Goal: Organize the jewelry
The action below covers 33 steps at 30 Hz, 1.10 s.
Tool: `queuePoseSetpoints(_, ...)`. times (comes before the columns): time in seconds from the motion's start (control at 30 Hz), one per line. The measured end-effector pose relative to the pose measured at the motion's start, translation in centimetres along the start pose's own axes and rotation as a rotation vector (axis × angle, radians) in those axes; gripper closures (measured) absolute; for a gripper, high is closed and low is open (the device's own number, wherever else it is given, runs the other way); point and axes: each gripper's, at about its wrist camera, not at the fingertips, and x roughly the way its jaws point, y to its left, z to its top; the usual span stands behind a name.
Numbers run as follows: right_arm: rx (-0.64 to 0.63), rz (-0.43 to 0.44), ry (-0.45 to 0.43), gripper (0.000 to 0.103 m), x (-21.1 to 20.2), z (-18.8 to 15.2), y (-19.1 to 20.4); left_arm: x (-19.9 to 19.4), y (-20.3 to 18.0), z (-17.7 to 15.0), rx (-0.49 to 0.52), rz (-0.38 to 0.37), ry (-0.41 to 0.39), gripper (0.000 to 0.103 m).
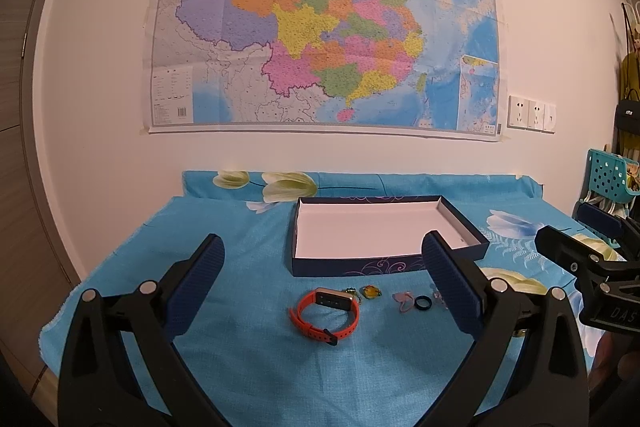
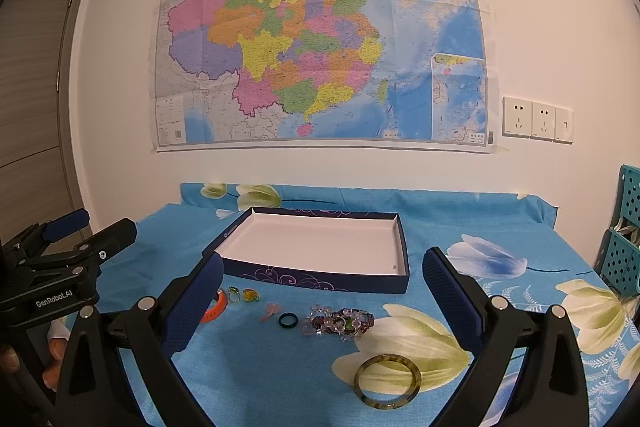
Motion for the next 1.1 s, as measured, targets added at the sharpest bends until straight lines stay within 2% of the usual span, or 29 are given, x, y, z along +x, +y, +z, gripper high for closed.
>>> queuePoseSetpoints(1.1,0.005,0.004,0.010,0.006,0.33,-0.12,0.05,0.00,-0.04,0.03,-0.002,-0.001,0.000,0.006)
